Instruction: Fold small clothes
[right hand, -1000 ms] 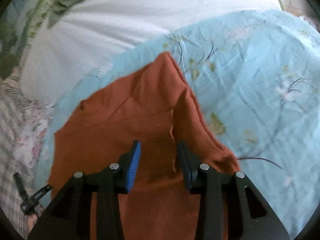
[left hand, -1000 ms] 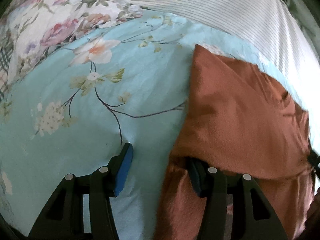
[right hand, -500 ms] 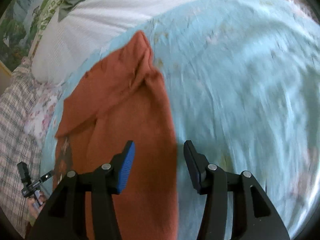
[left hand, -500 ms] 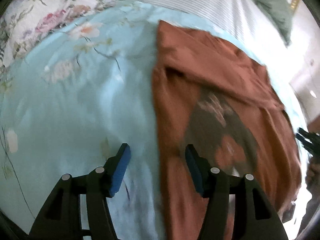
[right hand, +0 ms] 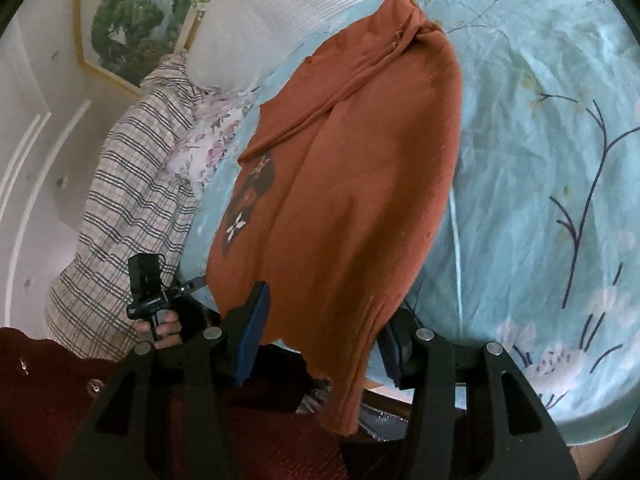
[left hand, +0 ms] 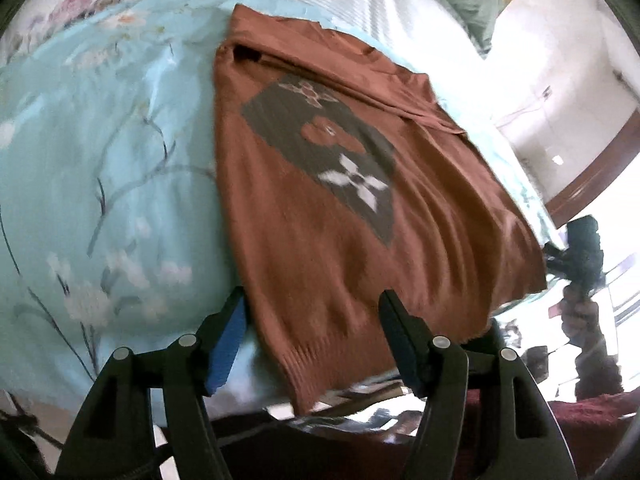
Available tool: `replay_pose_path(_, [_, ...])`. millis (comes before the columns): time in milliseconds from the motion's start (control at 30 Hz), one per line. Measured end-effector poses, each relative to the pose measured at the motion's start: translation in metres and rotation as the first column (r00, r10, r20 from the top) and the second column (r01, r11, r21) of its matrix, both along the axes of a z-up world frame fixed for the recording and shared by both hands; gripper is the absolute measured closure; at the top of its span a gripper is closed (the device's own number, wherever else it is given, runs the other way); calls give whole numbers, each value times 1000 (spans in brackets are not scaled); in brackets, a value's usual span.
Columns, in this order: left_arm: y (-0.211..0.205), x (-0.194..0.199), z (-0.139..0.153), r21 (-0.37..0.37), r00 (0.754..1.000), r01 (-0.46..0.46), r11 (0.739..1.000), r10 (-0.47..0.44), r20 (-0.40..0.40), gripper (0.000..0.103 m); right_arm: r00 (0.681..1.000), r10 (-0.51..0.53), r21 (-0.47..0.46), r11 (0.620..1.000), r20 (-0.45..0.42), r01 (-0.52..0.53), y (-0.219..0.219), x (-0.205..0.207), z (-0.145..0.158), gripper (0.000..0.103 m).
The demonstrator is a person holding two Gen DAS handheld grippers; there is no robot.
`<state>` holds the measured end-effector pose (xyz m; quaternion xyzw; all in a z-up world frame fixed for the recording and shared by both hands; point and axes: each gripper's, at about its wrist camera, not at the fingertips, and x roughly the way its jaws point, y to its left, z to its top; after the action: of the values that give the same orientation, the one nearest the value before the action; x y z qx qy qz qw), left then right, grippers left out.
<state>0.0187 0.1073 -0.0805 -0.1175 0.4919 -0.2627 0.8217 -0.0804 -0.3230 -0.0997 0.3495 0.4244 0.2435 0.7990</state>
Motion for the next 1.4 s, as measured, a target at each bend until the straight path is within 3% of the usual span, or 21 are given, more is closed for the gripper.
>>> replay_pose_path(167, [4, -1, -8, -63, 999, 8, 998, -11, -43, 37, 1000, -18, 63, 998, 16, 17, -6, 1, -8, 52])
replay_pose_path(233, [1, 2, -8, -72, 998, 29, 997, -33, -54, 41, 1000, -8, 53, 999, 17, 7, -6, -2, -9, 61])
replay_pose_path(300, [1, 5, -11, -56, 997, 40, 998, -44, -64, 54, 1000, -9, 34, 999, 5, 9, -9, -2, -12, 73])
replay_pose_path(333, [0, 6, -14, -46, 996, 44, 998, -48, -74, 62, 1000, -19, 31, 999, -4, 19, -11, -1, -15, 87])
replay_pose_path(433, [0, 10, -15, -31, 996, 50, 998, -52, -79, 78, 999, -38, 41, 998, -17, 39, -13, -1, -20, 94])
replay_pose_path(467, [0, 9, -15, -16, 996, 52, 999, -53, -73, 98, 999, -39, 50, 998, 4, 39, -15, -6, -18, 95])
replay_pose_path(600, [10, 2, -4, -43, 999, 38, 998, -39, -31, 98, 999, -35, 75, 997, 6, 34, -25, -14, -19, 95])
replay_pose_path(700, [13, 7, -11, -63, 997, 33, 997, -37, -71, 96, 1000, -18, 63, 998, -22, 19, -26, -10, -23, 94])
replay_pose_path(800, [9, 15, -25, -75, 986, 47, 996, -59, -154, 76, 1000, 6, 50, 999, -19, -5, -20, -9, -22, 92])
replay_pose_path(867, [7, 15, -24, -100, 985, 54, 993, -69, -157, 63, 1000, 4, 52, 999, -13, -3, -21, -10, -23, 92])
replay_pose_path(933, [1, 13, -20, -53, 991, 68, 996, -73, -114, 72, 1000, -11, 74, 997, -2, 11, -23, -12, -23, 95])
replay_pose_path(967, [-2, 11, -19, -25, 993, 70, 997, -72, -93, 97, 1000, -22, 85, 996, 14, 20, -26, -15, -21, 95])
replay_pose_path(1033, [0, 9, -14, -17, 995, 62, 998, -63, -72, 98, 998, -44, 111, 993, 40, 39, -30, -19, -15, 96])
replay_pose_path(1200, [22, -2, 25, -103, 999, -13, 995, 16, 34, 99, 988, -78, 217, 975, 131, 48, -39, -12, 8, 96])
replay_pose_path(1333, [29, 8, 55, -181, 993, -40, 983, 59, 98, 99, 976, -92, 228, 973, 199, 45, -42, 13, 34, 96])
replay_pose_path(1400, [26, 19, 70, -182, 988, -47, 982, 73, 138, 99, 967, -112, 215, 975, 229, 62, -46, 33, 47, 96])
